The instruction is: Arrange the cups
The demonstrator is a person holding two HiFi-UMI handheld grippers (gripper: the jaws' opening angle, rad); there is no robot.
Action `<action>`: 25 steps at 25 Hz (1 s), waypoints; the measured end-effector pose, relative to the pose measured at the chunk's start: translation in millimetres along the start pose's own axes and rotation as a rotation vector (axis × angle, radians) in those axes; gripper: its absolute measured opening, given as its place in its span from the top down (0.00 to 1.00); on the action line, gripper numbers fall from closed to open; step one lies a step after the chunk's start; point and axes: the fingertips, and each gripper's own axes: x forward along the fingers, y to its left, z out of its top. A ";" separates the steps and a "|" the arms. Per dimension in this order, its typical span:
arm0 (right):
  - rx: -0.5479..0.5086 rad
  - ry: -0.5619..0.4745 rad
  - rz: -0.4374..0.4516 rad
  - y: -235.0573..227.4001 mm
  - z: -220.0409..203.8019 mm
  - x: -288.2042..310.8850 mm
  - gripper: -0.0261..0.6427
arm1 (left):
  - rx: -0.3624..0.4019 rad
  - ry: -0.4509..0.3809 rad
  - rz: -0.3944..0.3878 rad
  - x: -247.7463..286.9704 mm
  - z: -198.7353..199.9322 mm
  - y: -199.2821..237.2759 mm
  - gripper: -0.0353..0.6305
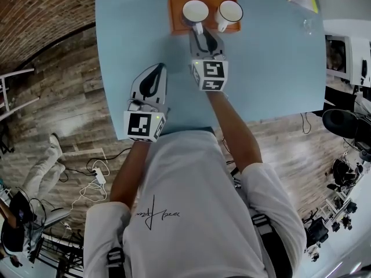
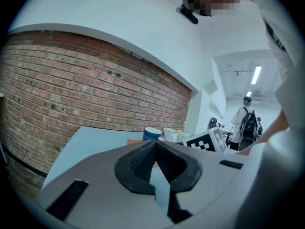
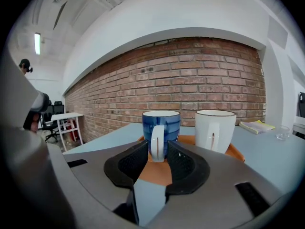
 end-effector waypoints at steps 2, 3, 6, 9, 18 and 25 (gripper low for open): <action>-0.011 0.010 -0.004 -1.6 -1.5 -3.5 0.80 | 0.001 -0.005 -0.004 -0.5 2.1 -0.7 0.94; -0.017 0.011 -0.007 -2.3 -1.0 -6.0 0.80 | 0.002 -0.009 -0.006 -0.9 3.1 -1.0 0.94; -0.035 0.008 -0.015 -3.5 1.9 -15.4 0.81 | 0.008 -0.019 -0.010 -2.2 6.5 -2.7 0.94; -0.043 0.017 -0.012 -1.1 5.4 -25.9 0.81 | 0.009 -0.025 -0.014 -4.1 8.8 -5.0 0.94; -0.097 0.018 0.059 21.5 18.3 -62.5 0.86 | 0.001 -0.030 -0.044 -15.0 8.1 -10.5 0.94; 0.000 -0.010 0.127 42.7 41.9 -100.6 0.89 | -0.078 -0.053 -0.067 -25.2 21.5 -15.2 0.94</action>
